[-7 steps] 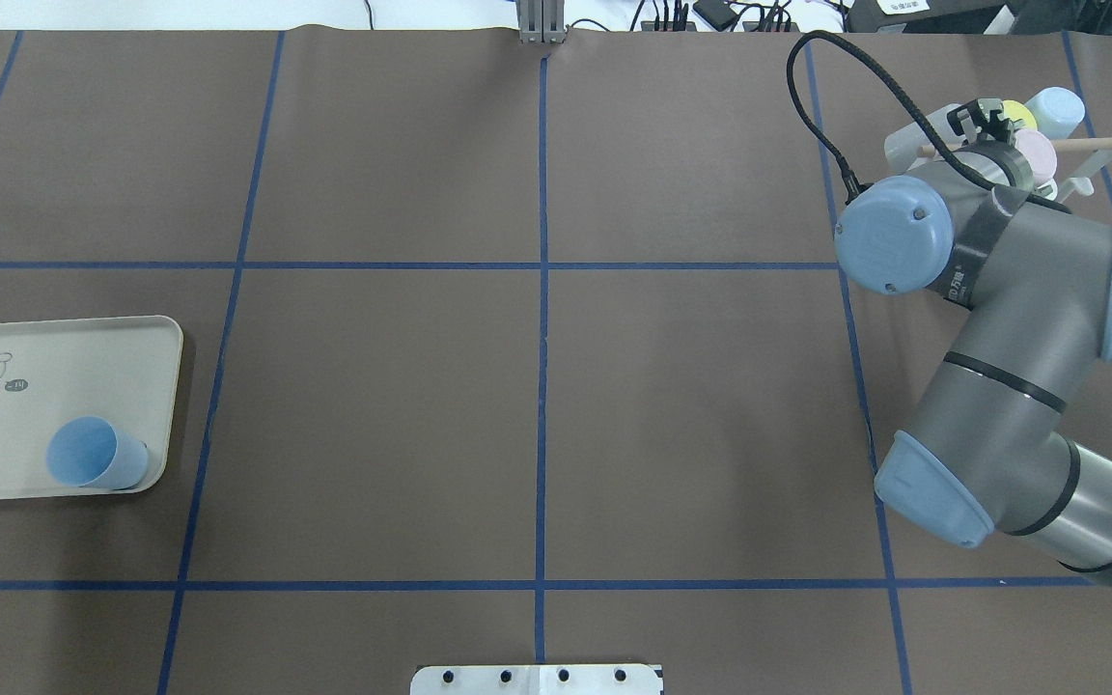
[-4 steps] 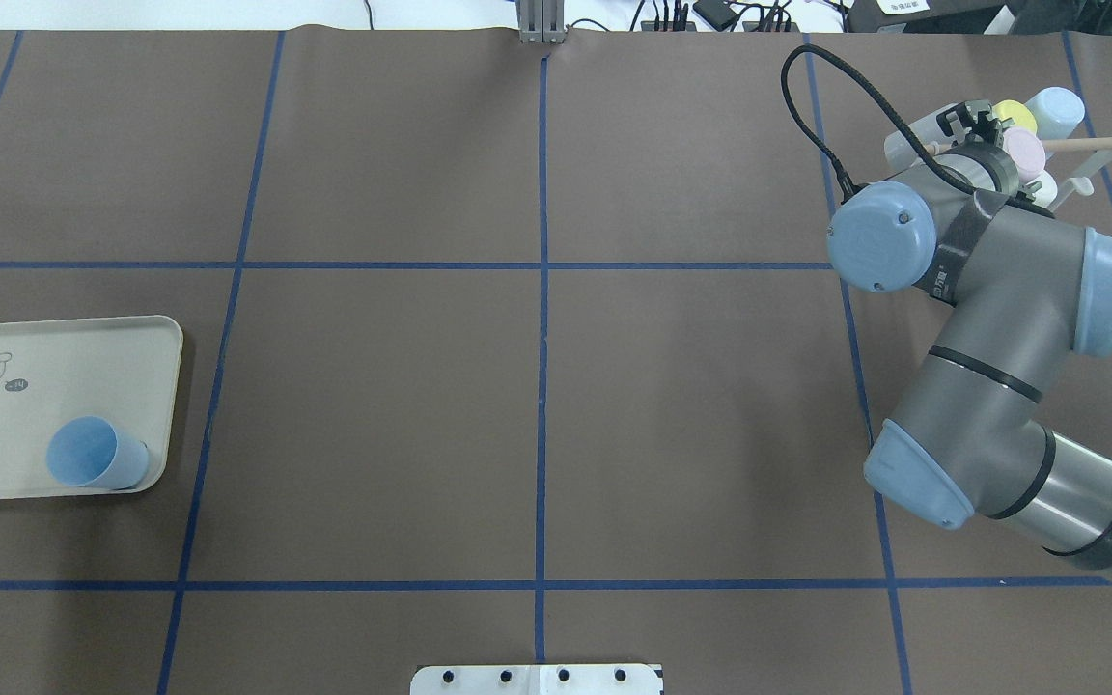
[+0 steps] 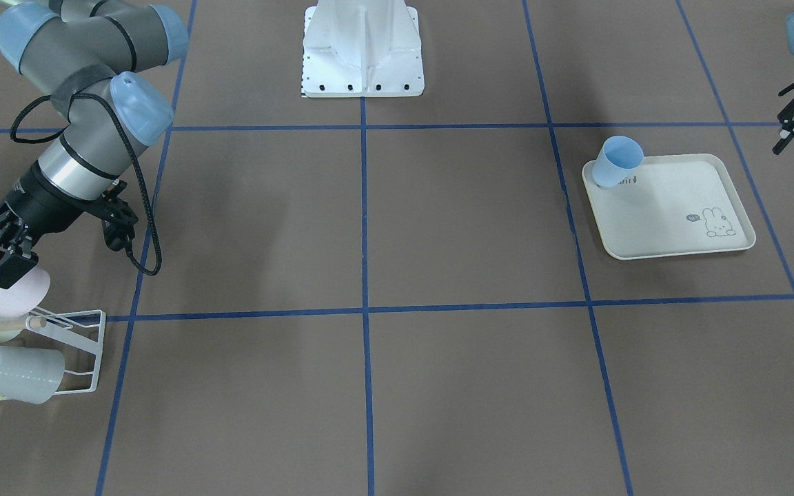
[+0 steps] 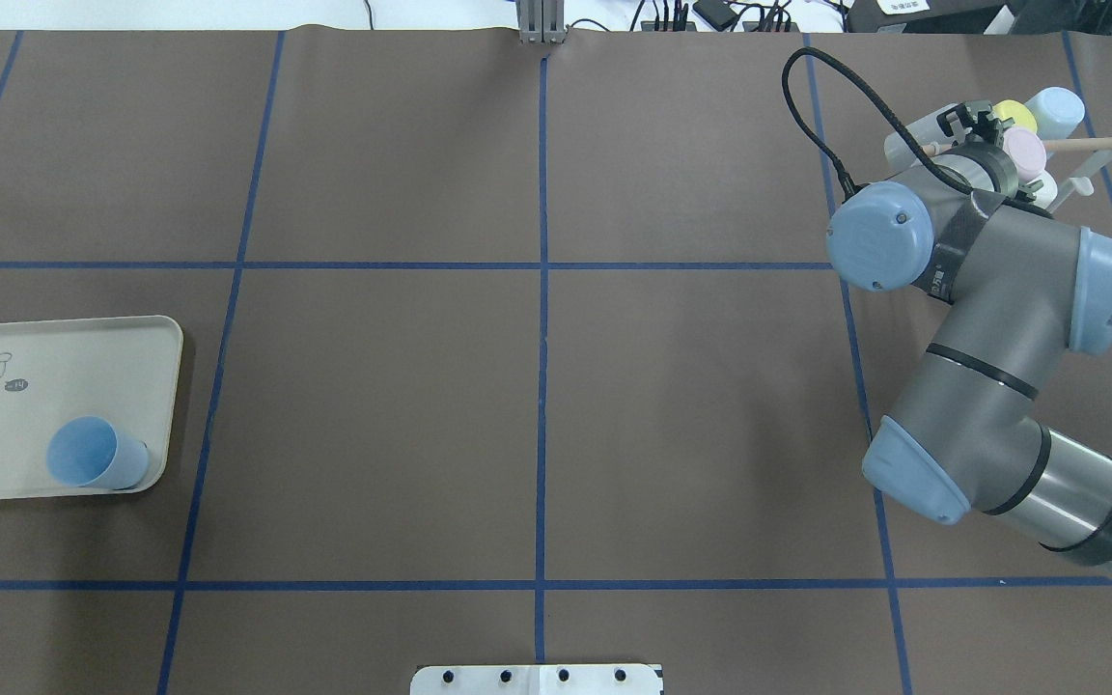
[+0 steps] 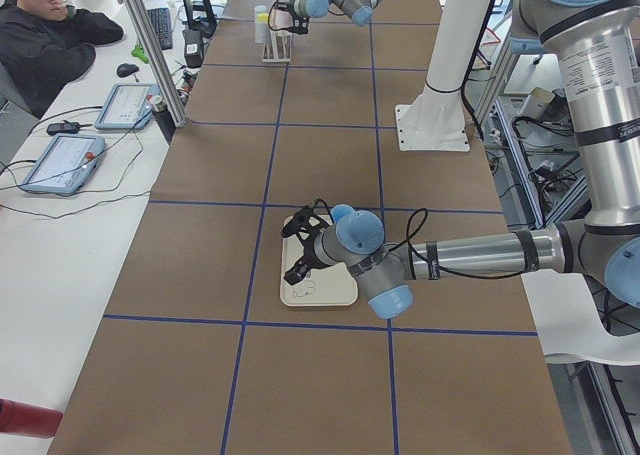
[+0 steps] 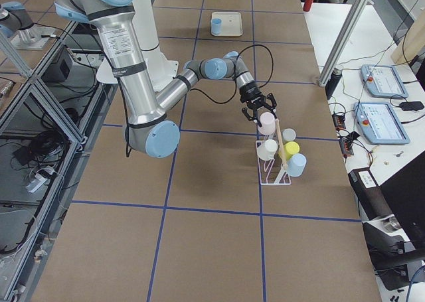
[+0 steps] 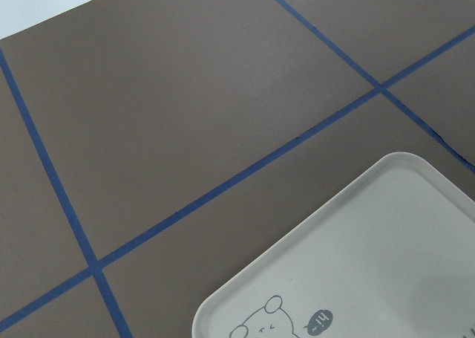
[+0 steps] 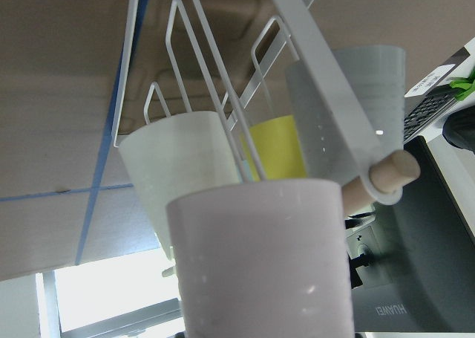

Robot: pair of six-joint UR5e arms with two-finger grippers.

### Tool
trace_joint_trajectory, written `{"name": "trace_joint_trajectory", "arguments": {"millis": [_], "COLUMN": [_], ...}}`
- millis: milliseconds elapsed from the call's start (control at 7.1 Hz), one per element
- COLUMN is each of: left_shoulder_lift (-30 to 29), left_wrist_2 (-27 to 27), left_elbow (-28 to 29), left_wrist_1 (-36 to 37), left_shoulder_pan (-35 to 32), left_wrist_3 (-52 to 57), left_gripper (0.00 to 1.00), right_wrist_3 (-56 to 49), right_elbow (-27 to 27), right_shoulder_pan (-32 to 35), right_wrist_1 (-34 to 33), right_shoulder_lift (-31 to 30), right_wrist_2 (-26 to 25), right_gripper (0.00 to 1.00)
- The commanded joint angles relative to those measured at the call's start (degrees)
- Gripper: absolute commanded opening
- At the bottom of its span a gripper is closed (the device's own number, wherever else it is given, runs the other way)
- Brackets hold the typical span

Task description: Transfer IKEA cup to right arm and place on rack

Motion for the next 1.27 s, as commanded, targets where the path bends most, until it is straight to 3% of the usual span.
{"name": "trace_joint_trajectory", "arguments": {"millis": [0, 141, 282, 422, 845, 1126], "left_shoulder_lift": [0.0, 0.0, 0.0, 0.0, 0.0, 0.0], "left_wrist_2": [0.0, 0.0, 0.0, 0.0, 0.0, 0.2], "left_elbow": [0.0, -0.1, 0.0, 0.0, 0.2, 0.1], "left_wrist_1": [0.0, 0.0, 0.0, 0.0, -0.1, -0.1], "left_shoulder_pan": [0.0, 0.0, 0.0, 0.0, 0.1, 0.1], "left_wrist_3": [0.0, -0.2, -0.2, -0.2, -0.2, -0.4], "left_gripper": [1.00, 1.00, 1.00, 1.00, 1.00, 1.00], "right_wrist_3": [0.3, 0.4, 0.4, 0.3, 0.0, 0.2], "right_elbow": [-1.2, -2.1, -2.4, -3.8, -4.8, 0.1], "right_shoulder_pan": [-0.2, -0.5, -0.5, -0.5, -0.5, -0.6], "right_wrist_1": [0.0, 0.0, 2.4, 6.0, 8.6, 8.6], "right_shoulder_lift": [0.0, 0.1, -0.3, -1.0, 0.0, 1.9], "right_wrist_2": [0.1, 0.1, 0.1, 0.1, 0.4, 3.9], "right_gripper": [0.25, 0.39, 0.89, 0.97, 0.97, 0.98]}}
